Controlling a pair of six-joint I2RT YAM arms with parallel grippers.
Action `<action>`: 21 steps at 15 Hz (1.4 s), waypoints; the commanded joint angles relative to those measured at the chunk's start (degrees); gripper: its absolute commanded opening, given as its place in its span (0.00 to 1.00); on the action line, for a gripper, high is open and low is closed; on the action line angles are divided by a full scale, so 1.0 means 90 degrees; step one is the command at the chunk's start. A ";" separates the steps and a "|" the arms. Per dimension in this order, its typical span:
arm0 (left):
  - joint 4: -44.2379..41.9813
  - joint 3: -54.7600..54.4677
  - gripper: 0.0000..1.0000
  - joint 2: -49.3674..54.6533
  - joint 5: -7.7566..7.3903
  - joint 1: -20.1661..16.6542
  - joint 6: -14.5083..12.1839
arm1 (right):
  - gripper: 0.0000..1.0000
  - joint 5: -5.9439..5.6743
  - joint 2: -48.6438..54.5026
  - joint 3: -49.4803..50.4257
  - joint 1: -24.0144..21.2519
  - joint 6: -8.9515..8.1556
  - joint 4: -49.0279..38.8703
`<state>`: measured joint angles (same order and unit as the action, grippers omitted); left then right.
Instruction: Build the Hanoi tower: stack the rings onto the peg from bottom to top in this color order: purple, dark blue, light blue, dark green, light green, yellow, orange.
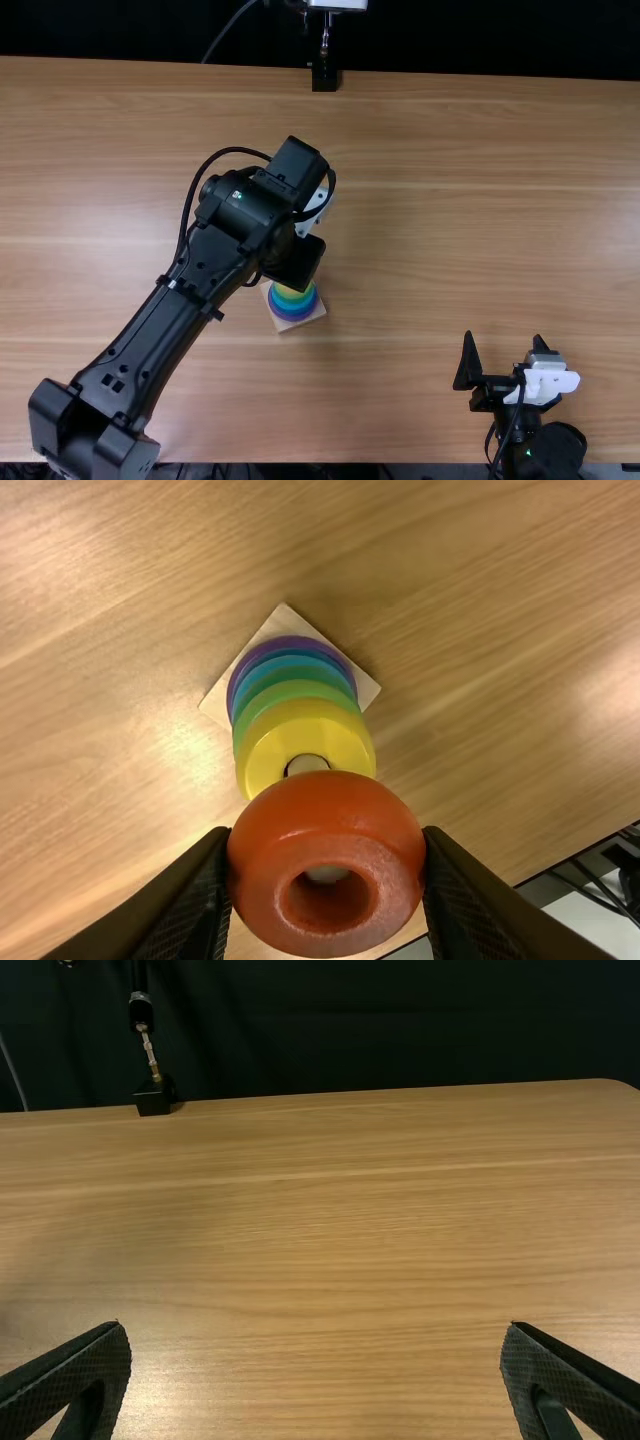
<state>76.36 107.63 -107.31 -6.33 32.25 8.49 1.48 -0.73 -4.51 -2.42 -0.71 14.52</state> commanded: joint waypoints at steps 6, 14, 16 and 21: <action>-0.0082 0.0218 1.00 -0.0099 -0.0023 0.0089 0.0053 | 1.00 0.0000 0.0081 0.0404 -0.0064 -0.0003 0.0456; -0.0644 0.0209 1.00 -0.0001 -0.0316 -0.0175 0.0029 | 1.00 0.0000 0.0081 0.0404 -0.0064 -0.0003 0.0456; -0.1136 0.0160 1.00 0.0273 -0.0293 -0.0507 0.0017 | 1.00 0.0000 0.0081 0.0404 -0.0064 -0.0003 0.0456; -0.1465 -0.0690 1.00 0.1474 -0.0129 -0.1923 -0.0006 | 1.00 0.0000 0.0081 0.0404 -0.0064 -0.0003 0.0456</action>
<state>62.96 102.78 -95.53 -7.84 15.53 8.84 1.48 -0.73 -4.51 -2.39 -0.69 14.50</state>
